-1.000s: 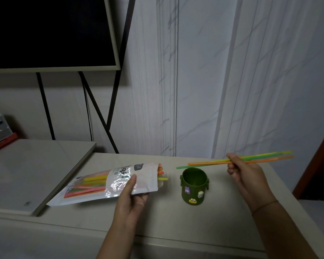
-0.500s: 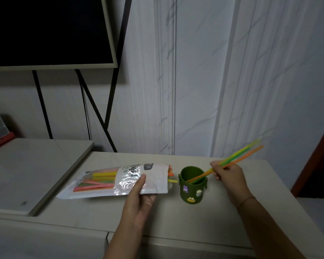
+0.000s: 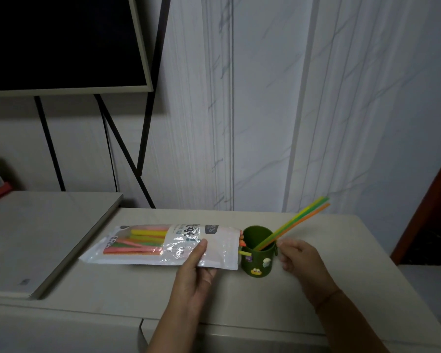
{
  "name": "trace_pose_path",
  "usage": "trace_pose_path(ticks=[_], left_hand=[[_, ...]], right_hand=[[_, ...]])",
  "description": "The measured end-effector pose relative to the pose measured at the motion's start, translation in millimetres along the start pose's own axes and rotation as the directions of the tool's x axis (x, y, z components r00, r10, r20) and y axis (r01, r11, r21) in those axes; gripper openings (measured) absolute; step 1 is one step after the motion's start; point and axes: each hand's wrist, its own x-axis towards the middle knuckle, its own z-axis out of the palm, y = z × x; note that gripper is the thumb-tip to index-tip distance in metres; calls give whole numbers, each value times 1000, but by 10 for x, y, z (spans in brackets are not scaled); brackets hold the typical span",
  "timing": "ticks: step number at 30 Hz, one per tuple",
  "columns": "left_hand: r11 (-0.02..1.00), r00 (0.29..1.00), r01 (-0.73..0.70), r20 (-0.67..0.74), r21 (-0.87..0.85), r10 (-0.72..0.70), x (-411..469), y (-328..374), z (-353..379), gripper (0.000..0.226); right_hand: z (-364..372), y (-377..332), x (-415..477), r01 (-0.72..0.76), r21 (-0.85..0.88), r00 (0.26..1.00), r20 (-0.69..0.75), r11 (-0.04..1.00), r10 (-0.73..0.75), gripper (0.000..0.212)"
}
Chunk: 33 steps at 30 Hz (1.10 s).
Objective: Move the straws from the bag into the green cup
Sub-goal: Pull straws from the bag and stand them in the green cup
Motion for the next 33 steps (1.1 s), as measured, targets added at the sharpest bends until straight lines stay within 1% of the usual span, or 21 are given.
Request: trace_pose_path(ticks=[2, 4, 7, 10, 12, 16, 21, 25, 28, 31, 33], left_hand=[[999, 1000, -26, 10, 48, 26, -5, -25, -4, 60], [990, 997, -67, 31, 120, 64, -21, -53, 6, 61], [969, 993, -120, 46, 217, 113, -30, -79, 26, 60], [959, 990, -138, 54, 247, 128, -22, -86, 27, 60], [964, 992, -127, 57, 236, 116, -32, -111, 33, 58], [982, 996, -83, 56, 170, 75, -66, -194, 76, 54], [1000, 1000, -22, -3, 7, 22, -62, -126, 79, 66], [997, 998, -51, -32, -51, 50, -53, -6, 31, 67], [997, 998, -52, -43, -61, 49, -73, -30, 46, 67], [997, 999, -29, -40, -72, 26, -100, -107, 102, 66], [997, 999, -17, -33, -69, 15, -112, -152, 141, 64]], right_hand=[[94, 13, -124, -86, 89, 995, 54, 992, 81, 14], [196, 1, -234, -137, 143, 986, 116, 980, 121, 16], [286, -60, -350, -120, 180, 980, 177, 976, 87, 17], [313, -117, -428, -70, 174, 976, 217, 982, 31, 13], [304, -139, -456, -33, 156, 980, 200, 987, 1, 13], [250, -174, -458, 9, 183, 986, 162, 983, -39, 8], [50, -240, -382, 41, 188, 992, 107, 981, -61, 8], [-197, -306, -267, 71, 259, 995, 52, 963, -88, 15], [-196, -281, -225, 12, 394, 996, 73, 919, -44, 14], [-50, -195, -259, -121, 540, 985, 171, 833, 32, 11], [54, -134, -308, -185, 573, 971, 231, 799, 60, 8]])
